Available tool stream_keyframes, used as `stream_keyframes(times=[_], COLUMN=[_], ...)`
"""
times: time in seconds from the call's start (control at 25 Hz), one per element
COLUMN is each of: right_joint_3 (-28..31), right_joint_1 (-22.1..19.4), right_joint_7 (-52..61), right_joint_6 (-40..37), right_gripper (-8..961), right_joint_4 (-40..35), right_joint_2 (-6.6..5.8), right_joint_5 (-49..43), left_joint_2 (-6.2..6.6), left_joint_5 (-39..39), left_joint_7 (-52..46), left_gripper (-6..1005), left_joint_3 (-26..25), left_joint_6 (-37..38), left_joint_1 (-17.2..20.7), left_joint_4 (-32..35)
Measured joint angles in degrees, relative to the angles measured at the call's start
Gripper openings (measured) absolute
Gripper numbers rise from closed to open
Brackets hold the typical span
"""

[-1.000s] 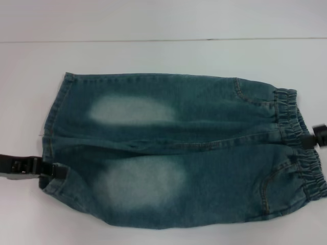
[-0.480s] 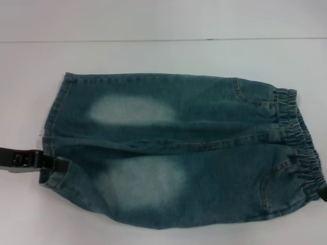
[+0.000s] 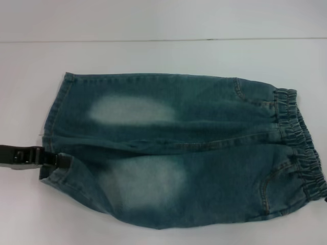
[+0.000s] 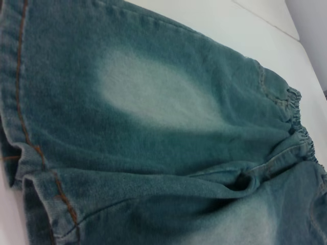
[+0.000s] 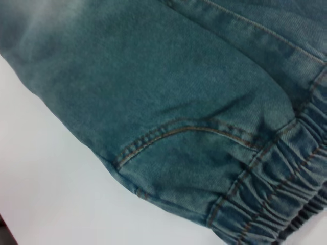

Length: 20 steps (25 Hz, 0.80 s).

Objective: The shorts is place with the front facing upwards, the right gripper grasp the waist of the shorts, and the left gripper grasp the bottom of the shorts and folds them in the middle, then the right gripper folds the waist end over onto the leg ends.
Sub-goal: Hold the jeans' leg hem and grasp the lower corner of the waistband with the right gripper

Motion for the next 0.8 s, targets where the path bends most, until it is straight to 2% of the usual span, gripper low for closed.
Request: stream_keyframes(times=[0.8], right_joint_3=[-2.5], right_joint_1=[1.0], right_joint_7=[0.1], right_joint_6=[2.6], right_gripper=[883], right_joint_4=[2.3], right_joint_2=[1.46], right_joint_5=[-1.1], left_joint_2=[0.07], left_joint_5=[-0.1], left_joint_7=[0.6], left_gripper=[7], left_joint_3=[-0.1], left_joint_6=[-0.6], left_joint_1=[-0.4], left_joint_4=[-1.4])
